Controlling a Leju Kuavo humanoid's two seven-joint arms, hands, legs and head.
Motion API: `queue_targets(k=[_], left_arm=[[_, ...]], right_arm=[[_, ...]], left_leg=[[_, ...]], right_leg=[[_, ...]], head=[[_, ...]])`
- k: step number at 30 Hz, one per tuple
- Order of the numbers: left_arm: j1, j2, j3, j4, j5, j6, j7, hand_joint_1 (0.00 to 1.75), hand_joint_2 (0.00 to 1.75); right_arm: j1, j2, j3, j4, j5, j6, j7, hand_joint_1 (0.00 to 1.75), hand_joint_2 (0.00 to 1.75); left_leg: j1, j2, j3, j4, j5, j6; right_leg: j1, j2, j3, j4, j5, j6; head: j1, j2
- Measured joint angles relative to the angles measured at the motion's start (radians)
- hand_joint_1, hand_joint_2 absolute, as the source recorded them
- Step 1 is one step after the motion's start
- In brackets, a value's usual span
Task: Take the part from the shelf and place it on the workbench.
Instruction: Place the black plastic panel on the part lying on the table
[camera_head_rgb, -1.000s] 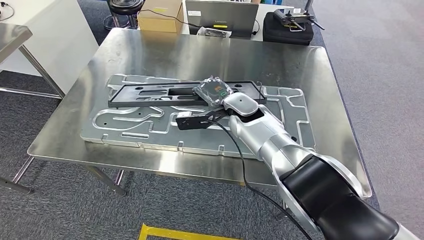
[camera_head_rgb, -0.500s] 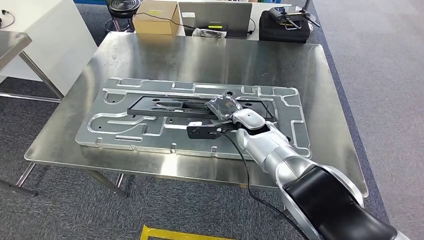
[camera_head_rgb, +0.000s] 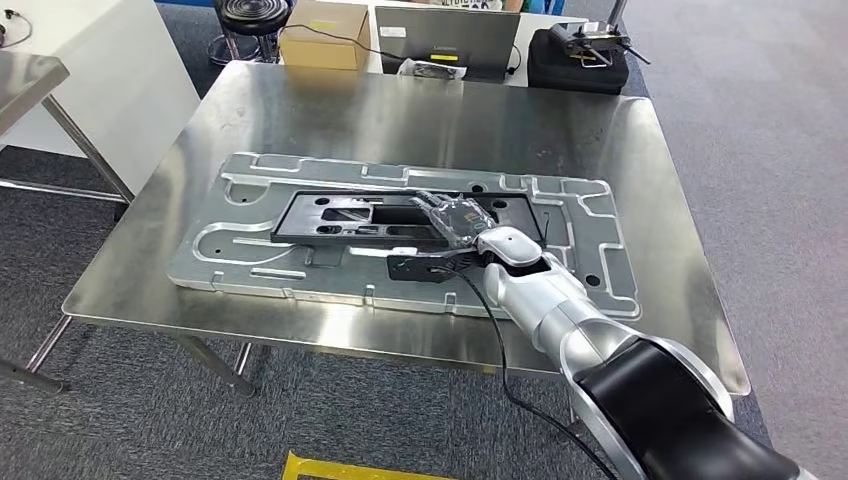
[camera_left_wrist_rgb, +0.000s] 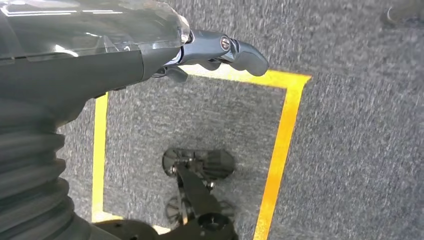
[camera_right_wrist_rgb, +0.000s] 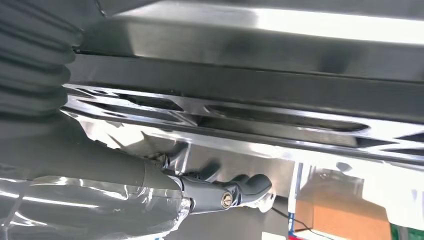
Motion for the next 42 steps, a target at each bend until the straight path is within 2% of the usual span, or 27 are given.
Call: queue_targets(k=[2,3,4,6,7,9,12,14,16,17,18,19,20,22,23,25,27,28,30,32,33,34,35,37,38,39,42], left_arm=[[0.000,0.000,0.000,0.000,0.002,0.000,-0.002,0.00,0.00],[0.001,0.000,0.000,0.000,0.003,0.000,-0.002,0.00,0.00],[0.001,0.000,0.000,0.000,0.003,0.000,-0.002,0.00,0.00],[0.001,0.000,-0.001,0.000,0.003,0.000,-0.002,0.00,0.00],[0.001,0.000,-0.001,0.000,0.004,0.000,-0.002,0.00,0.00],[0.000,-0.001,-0.001,0.000,0.005,0.000,-0.002,0.00,0.00],[0.001,0.000,0.000,0.000,0.006,0.000,-0.001,0.00,0.00],[0.001,0.001,-0.001,0.000,0.006,0.000,-0.001,0.00,0.00],[0.001,0.001,-0.001,0.000,0.006,0.000,-0.001,0.00,0.00],[0.002,0.001,-0.001,0.000,0.006,0.000,0.000,0.00,0.00],[0.003,0.002,0.000,0.000,0.006,0.000,0.000,0.00,0.00],[0.004,0.002,0.000,0.000,0.006,0.000,0.001,0.00,0.00],[0.004,0.002,0.000,0.000,0.007,0.000,0.002,0.00,0.00],[0.002,0.003,0.000,0.000,0.011,0.000,0.005,0.00,0.00],[0.001,0.003,0.000,0.000,0.015,0.000,0.008,0.00,0.00],[-0.001,0.003,0.001,0.000,0.024,-0.003,0.014,0.00,0.00],[0.001,0.002,0.003,0.000,0.034,-0.007,0.019,0.00,0.00],[0.002,0.002,0.004,0.000,0.039,-0.010,0.020,0.00,0.00],[0.004,0.001,0.009,0.000,0.050,-0.017,0.019,0.00,0.00],[0.007,0.001,0.020,0.000,0.063,-0.026,0.015,0.00,0.00],[0.010,0.001,0.025,0.000,0.071,-0.030,0.010,0.00,0.00],[0.012,0.000,0.031,0.000,0.078,-0.035,0.006,0.00,0.00],[0.015,-0.001,0.036,0.000,0.084,-0.038,0.001,0.00,0.00],[0.020,-0.004,0.046,0.000,0.093,-0.043,-0.007,0.00,0.00],[0.020,-0.006,0.050,0.000,0.097,-0.044,-0.010,0.00,0.00],[0.021,-0.008,0.053,0.000,0.100,-0.045,-0.011,0.00,0.00],[0.026,-0.009,0.063,0.001,0.108,-0.048,-0.014,0.00,0.00]], right_arm=[[0.005,-0.002,-0.006,0.000,-0.001,-0.001,-0.007,0.00,0.00],[0.008,-0.002,-0.008,0.001,-0.001,-0.002,-0.010,0.00,0.00],[0.009,-0.003,-0.009,0.001,0.000,-0.004,-0.013,0.00,0.00],[0.007,-0.003,-0.011,0.000,-0.002,-0.013,-0.018,0.00,0.00],[0.004,-0.003,-0.014,-0.002,-0.006,-0.024,-0.024,0.00,0.00],[0.000,-0.003,-0.023,-0.007,-0.016,-0.053,-0.040,0.00,0.00],[-0.001,-0.004,-0.035,-0.013,-0.024,-0.073,-0.054,0.00,0.00],[-0.002,-0.003,-0.038,-0.017,-0.025,-0.074,-0.057,0.00,0.00],[-0.001,-0.002,-0.041,-0.019,-0.029,-0.079,-0.062,0.00,0.00],[0.002,-0.002,-0.043,-0.020,-0.037,-0.088,-0.071,0.00,0.00],[0.006,-0.002,-0.047,-0.022,-0.050,-0.104,-0.089,0.00,0.00],[0.009,-0.002,-0.055,-0.026,-0.074,-0.126,-0.120,0.00,0.00],[0.012,-0.002,-0.065,-0.035,-0.106,-0.148,-0.159,0.00,0.00],[0.015,-0.003,-0.097,-0.069,-0.192,-0.184,-0.254,0.00,0.00],[0.020,-0.006,-0.117,-0.102,-0.246,-0.196,-0.301,0.00,0.00],[0.048,-0.025,-0.159,-0.219,-0.364,-0.213,-0.369,0.00,0.00],[0.100,-0.063,-0.200,-0.396,-0.460,-0.218,-0.379,0.00,0.00],[0.127,-0.087,-0.221,-0.488,-0.488,-0.218,-0.370,0.00,0.00],[0.180,-0.142,-0.267,-0.654,-0.500,-0.231,-0.350,0.00,0.00],[0.247,-0.203,-0.324,-0.792,-0.481,-0.269,-0.330,0.00,0.00],[0.285,-0.240,-0.361,-0.855,-0.475,-0.288,-0.321,0.00,0.00],[0.324,-0.279,-0.402,-0.910,-0.475,-0.301,-0.314,0.00,0.00],[0.359,-0.316,-0.446,-0.956,-0.480,-0.307,-0.310,0.00,0.00],[0.416,-0.388,-0.539,-1.027,-0.505,-0.301,-0.318,0.00,0.00],[0.446,-0.421,-0.588,-1.052,-0.523,-0.294,-0.329,0.00,0.00],[0.482,-0.454,-0.643,-1.073,-0.546,-0.288,-0.342,0.00,0.00],[0.643,-0.546,-0.852,-1.119,-0.637,-0.268,-0.383,0.00,0.00]], left_leg=[[-0.002,0.000,-0.001,0.000,0.000,0.003],[-0.003,0.000,-0.002,0.000,0.001,0.004],[-0.003,-0.001,-0.002,0.001,0.001,0.004],[-0.005,-0.002,-0.001,0.001,0.000,0.002],[-0.007,-0.002,-0.001,0.002,0.000,0.000],[-0.009,-0.002,-0.004,0.003,0.001,-0.010],[-0.009,-0.002,-0.005,0.004,-0.002,-0.027],[-0.008,-0.001,-0.028,0.059,-0.039,-0.035],[-0.005,0.000,-0.083,0.183,-0.100,-0.041],[-0.004,0.000,-0.110,0.242,-0.120,-0.044],[-0.002,0.000,-0.124,0.271,-0.122,-0.046],[-0.001,0.000,-0.122,0.264,-0.108,-0.048],[0.000,0.001,-0.100,0.217,-0.077,-0.049],[0.001,0.002,-0.036,0.083,-0.021,-0.046],[-0.001,0.002,-0.014,0.038,-0.008,-0.042],[-0.005,-0.001,-0.002,0.013,-0.009,-0.029],[-0.004,-0.005,-0.003,0.010,-0.005,-0.014],[-0.004,-0.007,-0.003,0.008,-0.003,-0.007],[-0.002,-0.009,-0.003,0.005,-0.001,0.005],[-0.003,-0.011,-0.004,0.004,-0.002,0.011],[-0.005,-0.012,-0.003,0.005,-0.002,0.012],[-0.006,-0.015,-0.003,0.005,-0.003,0.014],[-0.008,-0.017,-0.002,0.005,-0.003,0.014],[-0.012,-0.020,0.001,0.005,-0.005,0.014],[-0.014,-0.020,0.002,0.005,-0.006,0.013],[-0.015,-0.021,0.002,0.005,-0.007,0.010],[-0.013,-0.026,0.007,0.004,-0.013,0.000]], right_leg=[[0.000,0.000,-0.056,0.121,-0.047,0.002],[0.000,0.000,-0.066,0.142,-0.046,0.001],[0.000,0.000,-0.057,0.124,-0.026,-0.001],[0.001,0.000,0.005,0.001,0.040,-0.011],[0.004,0.000,0.037,-0.065,0.062,-0.017],[0.010,-0.001,0.070,-0.135,0.077,-0.024],[0.009,-0.001,0.074,-0.149,0.081,-0.035],[0.003,-0.003,0.078,-0.159,0.087,-0.046],[0.004,-0.005,0.079,-0.160,0.088,-0.051],[0.005,-0.005,0.079,-0.159,0.087,-0.052],[0.005,-0.005,0.079,-0.158,0.087,-0.052],[0.005,-0.005,0.079,-0.157,0.086,-0.051],[0.004,-0.005,0.079,-0.155,0.085,-0.049],[0.005,-0.004,0.077,-0.145,0.079,-0.041],[0.006,-0.003,0.075,-0.141,0.077,-0.035],[0.010,-0.004,0.071,-0.138,0.075,-0.024],[0.007,-0.006,0.072,-0.136,0.071,-0.012],[0.005,-0.007,0.066,-0.121,0.058,-0.005],[0.002,-0.005,0.029,-0.037,0.005,0.004],[0.002,-0.005,-0.031,0.087,-0.049,0.009],[0.002,-0.005,-0.050,0.124,-0.057,0.010],[0.002,-0.005,-0.052,0.125,-0.046,0.010],[0.003,-0.005,-0.036,0.088,-0.019,0.007],[0.009,-0.007,0.030,-0.050,0.045,-0.007],[0.014,-0.010,0.057,-0.107,0.065,-0.013],[0.018,-0.014,0.073,-0.142,0.075,-0.018],[0.021,-0.025,0.088,-0.162,0.076,-0.025]], head=[[0.000,0.000],[0.000,0.000],[0.000,0.000],[0.000,0.000],[0.000,0.000],[0.000,0.000],[0.000,0.000],[0.000,0.000],[0.000,0.000],[0.000,0.000],[0.000,0.000],[0.000,0.000],[0.000,0.000],[0.000,0.000],[0.000,0.000],[0.000,0.000],[0.000,0.000],[0.000,0.000],[0.000,0.000],[0.000,0.000],[0.000,0.000],[0.000,0.000],[0.000,0.000],[0.000,0.000],[0.000,0.000],[0.000,0.000],[0.000,0.000]])
